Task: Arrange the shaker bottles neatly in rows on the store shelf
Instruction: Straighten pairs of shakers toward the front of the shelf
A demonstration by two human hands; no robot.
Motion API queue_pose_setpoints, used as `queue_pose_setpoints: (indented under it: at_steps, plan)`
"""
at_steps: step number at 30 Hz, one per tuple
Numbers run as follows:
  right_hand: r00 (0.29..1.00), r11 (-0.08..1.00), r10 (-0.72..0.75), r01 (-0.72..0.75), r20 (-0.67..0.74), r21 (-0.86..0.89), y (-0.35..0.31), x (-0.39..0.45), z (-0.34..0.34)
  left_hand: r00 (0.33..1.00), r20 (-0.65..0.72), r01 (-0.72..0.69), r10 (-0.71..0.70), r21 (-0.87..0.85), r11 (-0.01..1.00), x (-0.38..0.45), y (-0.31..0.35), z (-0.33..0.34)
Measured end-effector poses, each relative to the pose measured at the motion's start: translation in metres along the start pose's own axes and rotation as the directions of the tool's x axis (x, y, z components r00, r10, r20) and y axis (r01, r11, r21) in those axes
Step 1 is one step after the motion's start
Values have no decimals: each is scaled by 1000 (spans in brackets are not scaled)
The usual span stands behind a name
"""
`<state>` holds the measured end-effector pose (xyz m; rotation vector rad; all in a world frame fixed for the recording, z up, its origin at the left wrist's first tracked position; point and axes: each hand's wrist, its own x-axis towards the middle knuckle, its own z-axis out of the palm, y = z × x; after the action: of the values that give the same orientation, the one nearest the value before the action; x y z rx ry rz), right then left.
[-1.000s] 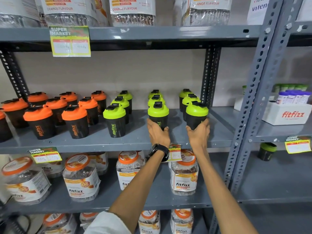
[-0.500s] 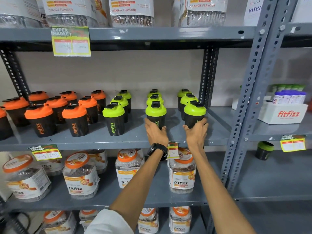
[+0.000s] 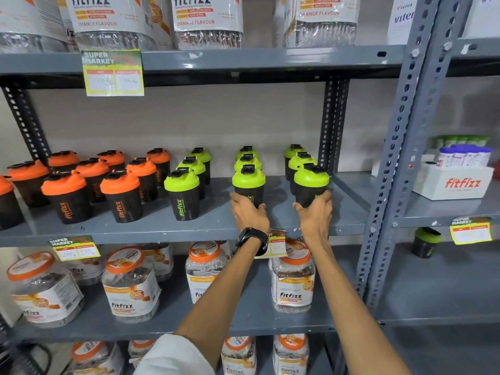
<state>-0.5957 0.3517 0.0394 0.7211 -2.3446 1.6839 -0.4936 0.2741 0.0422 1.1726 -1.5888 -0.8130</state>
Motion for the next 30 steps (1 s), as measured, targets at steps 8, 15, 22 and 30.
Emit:
queue_pose_setpoints:
  at_steps: [8, 15, 22, 30]
  plan:
    - [1000, 1000, -4, 5, -10, 6, 2, 0, 2, 1000, 26, -5, 5, 19, 1000, -1, -1, -2]
    - [1000, 1000, -2, 1, -23, -5, 2, -1, 4, 1000, 18, -23, 23, 12, 1000, -5, -3, -3]
    - [1000, 1000, 2, -2, -31, -23, 6, 0, 6, 999, 20, -29, 29, 12, 999, -5, -5, -4]
    - [975, 992, -107, 119, -195, 52, 2, -38, 2, 995, 29, -94, 96, -80, 992, -20, -6, -26]
